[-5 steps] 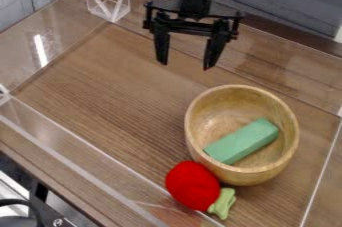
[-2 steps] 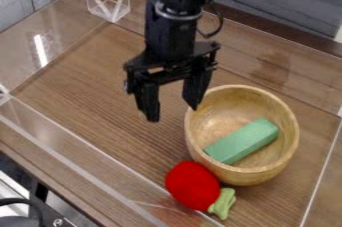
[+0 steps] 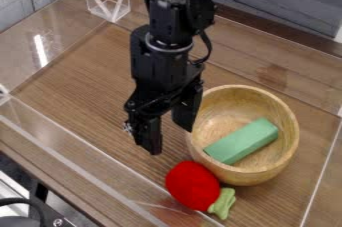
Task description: Move the red object to the right side of the table
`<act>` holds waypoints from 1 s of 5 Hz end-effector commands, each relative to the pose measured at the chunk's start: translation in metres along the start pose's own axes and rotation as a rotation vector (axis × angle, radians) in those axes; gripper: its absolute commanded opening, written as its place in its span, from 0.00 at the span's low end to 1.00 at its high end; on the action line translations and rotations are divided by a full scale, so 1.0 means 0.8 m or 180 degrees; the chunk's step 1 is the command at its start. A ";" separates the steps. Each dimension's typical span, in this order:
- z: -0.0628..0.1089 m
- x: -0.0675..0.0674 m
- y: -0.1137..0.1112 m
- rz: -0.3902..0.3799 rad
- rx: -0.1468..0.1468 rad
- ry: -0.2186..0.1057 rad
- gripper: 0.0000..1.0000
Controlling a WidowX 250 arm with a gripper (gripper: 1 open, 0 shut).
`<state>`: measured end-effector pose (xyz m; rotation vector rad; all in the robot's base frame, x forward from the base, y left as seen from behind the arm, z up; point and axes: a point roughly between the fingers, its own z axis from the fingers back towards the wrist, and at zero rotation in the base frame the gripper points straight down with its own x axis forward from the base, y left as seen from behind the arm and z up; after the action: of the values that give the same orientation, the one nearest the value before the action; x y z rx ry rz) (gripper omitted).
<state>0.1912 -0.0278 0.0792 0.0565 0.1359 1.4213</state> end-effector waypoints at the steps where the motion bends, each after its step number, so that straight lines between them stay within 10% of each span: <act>1: 0.006 -0.012 0.002 0.0076 -0.0117 0.0023 1.00; 5: -0.021 -0.029 0.003 0.0637 -0.0110 0.0109 1.00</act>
<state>0.1825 -0.0486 0.0643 0.0222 0.1401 1.6288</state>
